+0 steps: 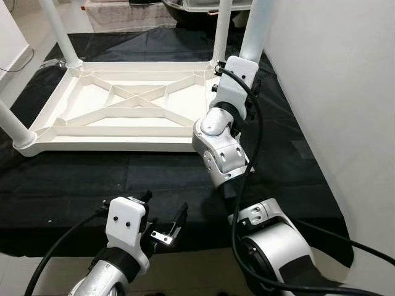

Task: Building children table

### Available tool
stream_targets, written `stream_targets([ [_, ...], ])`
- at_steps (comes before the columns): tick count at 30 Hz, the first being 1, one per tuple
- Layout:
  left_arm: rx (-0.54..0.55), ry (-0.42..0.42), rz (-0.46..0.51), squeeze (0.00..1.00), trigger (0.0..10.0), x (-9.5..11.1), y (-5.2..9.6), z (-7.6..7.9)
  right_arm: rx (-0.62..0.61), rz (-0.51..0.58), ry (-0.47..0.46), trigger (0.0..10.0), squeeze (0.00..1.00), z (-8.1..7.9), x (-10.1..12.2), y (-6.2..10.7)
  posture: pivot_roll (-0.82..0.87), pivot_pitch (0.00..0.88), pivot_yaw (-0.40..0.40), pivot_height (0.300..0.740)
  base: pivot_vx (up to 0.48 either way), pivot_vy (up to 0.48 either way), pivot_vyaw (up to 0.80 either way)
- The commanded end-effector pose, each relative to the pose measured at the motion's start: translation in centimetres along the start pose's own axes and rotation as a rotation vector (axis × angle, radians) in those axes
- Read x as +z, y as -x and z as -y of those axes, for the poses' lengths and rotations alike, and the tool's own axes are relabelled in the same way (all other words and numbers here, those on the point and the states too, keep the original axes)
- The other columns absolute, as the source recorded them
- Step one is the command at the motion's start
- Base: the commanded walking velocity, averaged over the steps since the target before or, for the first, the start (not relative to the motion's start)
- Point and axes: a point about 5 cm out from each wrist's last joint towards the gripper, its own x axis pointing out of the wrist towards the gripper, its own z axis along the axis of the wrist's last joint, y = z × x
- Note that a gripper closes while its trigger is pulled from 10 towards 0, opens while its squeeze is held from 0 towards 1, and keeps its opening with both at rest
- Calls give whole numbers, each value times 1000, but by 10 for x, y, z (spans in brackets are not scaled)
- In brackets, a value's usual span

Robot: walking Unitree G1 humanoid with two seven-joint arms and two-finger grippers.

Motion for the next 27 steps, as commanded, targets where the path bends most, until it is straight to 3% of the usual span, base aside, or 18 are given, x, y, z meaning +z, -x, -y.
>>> stream_targets([
  [1,12,-5,-27,0,10000,-6,1,-2,47,-75,-28,10000,0,-10,-8,12,89,158,-4,740,0,0,0],
  [2,12,-5,-27,0,10000,-6,2,-2,51,-129,16,10000,0,-8,-23,14,87,157,-5,740,0,0,0],
  [4,12,-5,-27,0,10000,-6,2,-2,51,-129,16,10000,0,-8,-23,14,87,157,-5,740,0,0,0],
  [6,13,-6,-25,0,10000,-6,2,-2,5,-263,112,10000,0,2,-58,18,87,158,-4,740,0,0,0],
  [9,12,-5,-26,0,10000,-6,2,-2,-67,-381,162,10000,0,14,-87,25,88,159,-2,740,0,0,0],
  [11,12,-5,-26,0,10000,-6,2,-2,-67,-381,162,10000,0,14,-87,25,88,159,-2,740,0,0,0],
  [14,9,-3,-26,0,10000,-7,3,-1,-113,-449,186,10000,0,23,-103,28,88,161,-3,740,0,0,0],
  [15,8,0,-26,0,10000,-7,3,0,-161,-485,231,10000,0,31,-112,29,88,164,-3,740,0,0,0],
  [17,7,-1,-25,0,10000,-7,3,1,-196,-452,258,10000,0,36,-111,25,89,163,-5,740,0,0,0],
  [22,5,10,-20,0,10000,-7,1,4,-342,-431,228,10000,0,58,-110,9,86,167,-4,740,0,0,0],
  [27,-52,34,-31,0,10000,-9,0,12,-305,-443,239,10000,0,53,-112,14,83,171,-4,740,0,0,0],
])
